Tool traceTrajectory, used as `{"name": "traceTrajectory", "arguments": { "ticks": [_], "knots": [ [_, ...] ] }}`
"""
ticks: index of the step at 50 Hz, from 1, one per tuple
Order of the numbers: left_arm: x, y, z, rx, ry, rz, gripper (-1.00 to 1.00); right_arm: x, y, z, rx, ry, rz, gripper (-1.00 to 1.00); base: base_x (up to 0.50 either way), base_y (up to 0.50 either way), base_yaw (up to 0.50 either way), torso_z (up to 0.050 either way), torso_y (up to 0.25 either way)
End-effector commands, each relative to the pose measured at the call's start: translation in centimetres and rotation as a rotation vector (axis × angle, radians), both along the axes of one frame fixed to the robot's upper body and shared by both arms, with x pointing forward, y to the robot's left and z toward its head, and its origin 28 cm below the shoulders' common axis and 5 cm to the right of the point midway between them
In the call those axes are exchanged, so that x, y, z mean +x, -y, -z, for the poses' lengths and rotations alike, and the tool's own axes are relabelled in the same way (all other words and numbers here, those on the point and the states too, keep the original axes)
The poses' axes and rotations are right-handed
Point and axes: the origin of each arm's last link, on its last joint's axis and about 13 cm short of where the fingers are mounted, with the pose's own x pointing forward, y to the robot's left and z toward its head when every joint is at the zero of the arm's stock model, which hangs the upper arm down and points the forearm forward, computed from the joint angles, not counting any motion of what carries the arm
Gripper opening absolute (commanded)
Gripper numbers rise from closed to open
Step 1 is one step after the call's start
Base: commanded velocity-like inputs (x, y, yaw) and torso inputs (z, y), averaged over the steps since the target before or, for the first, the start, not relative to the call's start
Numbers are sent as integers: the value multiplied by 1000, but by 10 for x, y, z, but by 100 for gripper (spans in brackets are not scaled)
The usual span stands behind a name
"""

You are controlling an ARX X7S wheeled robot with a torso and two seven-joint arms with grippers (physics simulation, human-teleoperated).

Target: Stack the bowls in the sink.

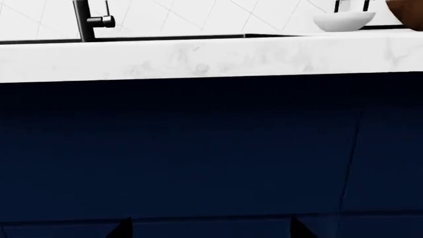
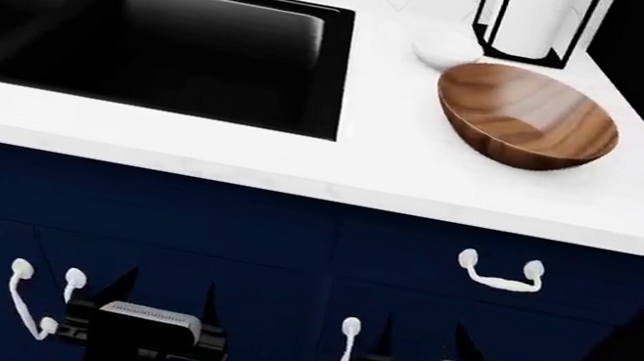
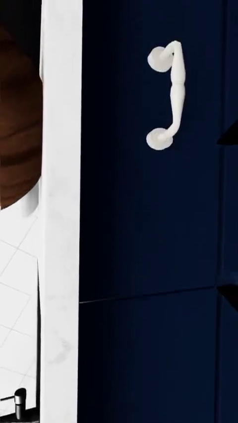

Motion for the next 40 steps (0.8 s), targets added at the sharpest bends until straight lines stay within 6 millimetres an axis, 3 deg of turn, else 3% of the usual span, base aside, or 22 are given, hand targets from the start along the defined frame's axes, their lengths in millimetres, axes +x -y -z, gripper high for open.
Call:
{"name": "traceTrajectory", "arguments": {
  "ticks": [1,18,32,36,40],
  "knots": [
    [0,0,0,0,-3,2,100,0,0,1,-3,-3,-3,100,0,-500,0,0,0],
    [0,0,-1,3,-7,5,100,-1,-1,-1,-14,-7,-2,100,0,-467,0,0,0],
    [1,1,-1,0,-17,6,100,1,0,-1,-40,-11,1,100,0,-44,0,0,0],
    [-1,-1,-24,-14,-14,14,100,-3,0,-33,-60,10,-32,100,0,0,0,0,0],
    [-8,-8,-75,18,-7,17,100,-16,10,-93,-111,102,-15,100,0,0,0,0,0]
  ]
}}
